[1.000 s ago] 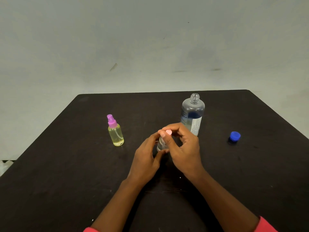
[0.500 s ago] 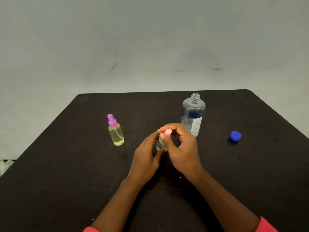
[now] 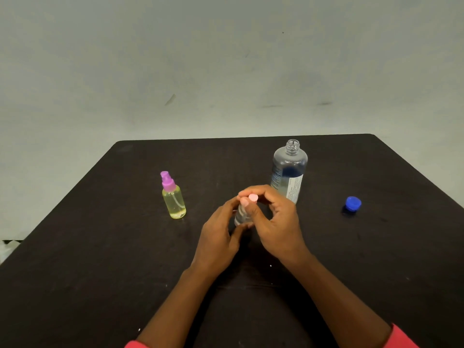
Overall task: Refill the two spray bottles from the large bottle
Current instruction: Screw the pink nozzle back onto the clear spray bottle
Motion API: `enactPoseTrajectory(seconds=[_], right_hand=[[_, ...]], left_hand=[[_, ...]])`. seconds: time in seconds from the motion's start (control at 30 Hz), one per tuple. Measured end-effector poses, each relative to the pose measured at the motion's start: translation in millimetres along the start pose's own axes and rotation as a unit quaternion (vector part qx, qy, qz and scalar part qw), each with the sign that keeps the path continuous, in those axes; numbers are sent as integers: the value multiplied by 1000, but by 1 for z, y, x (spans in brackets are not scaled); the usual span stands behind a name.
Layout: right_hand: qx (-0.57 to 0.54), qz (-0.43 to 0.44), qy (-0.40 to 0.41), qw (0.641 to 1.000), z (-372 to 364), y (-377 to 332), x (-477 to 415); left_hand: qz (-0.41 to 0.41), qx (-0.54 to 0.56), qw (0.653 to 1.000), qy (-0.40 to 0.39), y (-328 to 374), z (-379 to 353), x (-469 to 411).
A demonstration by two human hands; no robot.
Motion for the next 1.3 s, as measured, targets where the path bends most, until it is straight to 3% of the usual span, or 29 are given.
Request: enactPoseTrajectory(seconds=[0.17,0.37,0.57,0.8,0.97,1.07,1.2,1.3], right_hand=[[13,-31,45,998,5,5,1],[-13,-4,-18,1000,0,1,-1],[4,-27,21,999,5,5,0],[-24,-16,-32,999,1,3,-1],[-1,-31,27,999,5,3,0],[-6,-41,22,999,5,5,-1],[-4,8,-8,1000,0,2,0],[6,1,19,1000,3,3,0]], left_hand=[[-7,-18,1000,-21,2,-4,1],[0,0,1000,9,3,2,-1],[-4,-8,1000,0,3,0,0],[7,-1,1000,12,1,3,-1],[-3,-10,1000,-6,2,0,1],[-6,-12,1000,-5,1,-1,0],[1,0,1000,13,0,2,0],[-4,-7,1000,4,2,1,0]])
Point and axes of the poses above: each hand's wrist, its own x-axis away from the middle knuckle, its own z-axis out of the back of the hand, y = z × x, the point moved 5 cm from there along -x, towards the middle knuckle, and after that the axes turned 1 degree about -x, right-handed, at the moved point
